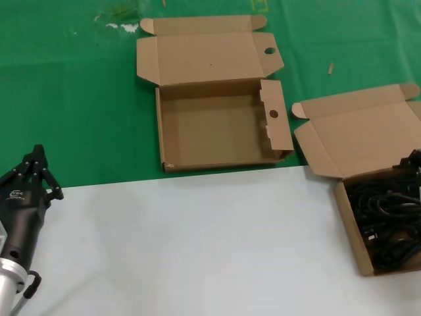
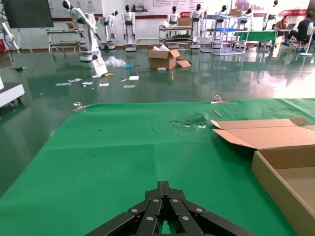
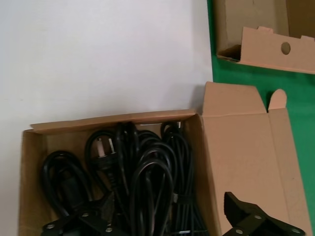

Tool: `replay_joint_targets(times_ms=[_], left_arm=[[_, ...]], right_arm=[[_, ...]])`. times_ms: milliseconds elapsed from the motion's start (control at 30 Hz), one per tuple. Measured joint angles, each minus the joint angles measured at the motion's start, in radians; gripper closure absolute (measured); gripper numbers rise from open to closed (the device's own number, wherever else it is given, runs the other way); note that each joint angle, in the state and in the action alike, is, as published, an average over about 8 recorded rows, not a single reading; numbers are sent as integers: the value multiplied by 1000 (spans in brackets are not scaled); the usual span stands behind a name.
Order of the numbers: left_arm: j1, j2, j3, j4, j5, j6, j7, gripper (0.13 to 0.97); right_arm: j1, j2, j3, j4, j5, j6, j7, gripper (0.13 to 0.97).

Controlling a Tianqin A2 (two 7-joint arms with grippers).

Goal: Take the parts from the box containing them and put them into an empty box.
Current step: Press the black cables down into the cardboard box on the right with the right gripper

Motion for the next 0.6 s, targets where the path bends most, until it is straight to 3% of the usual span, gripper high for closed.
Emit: replay_joint_targets(times_ms=[100, 233, 600], left_arm=[[0, 0, 0, 0, 0, 0, 0, 957], [0, 0, 0, 0, 0, 0, 0, 957], [0, 0, 0, 0, 0, 0, 0, 957]], right_arm=[[-20, 5, 15, 11, -3, -7, 8, 320], [-48, 10, 34, 17, -2, -7, 13, 320], [-82, -17, 61, -15, 8, 24, -28, 565]])
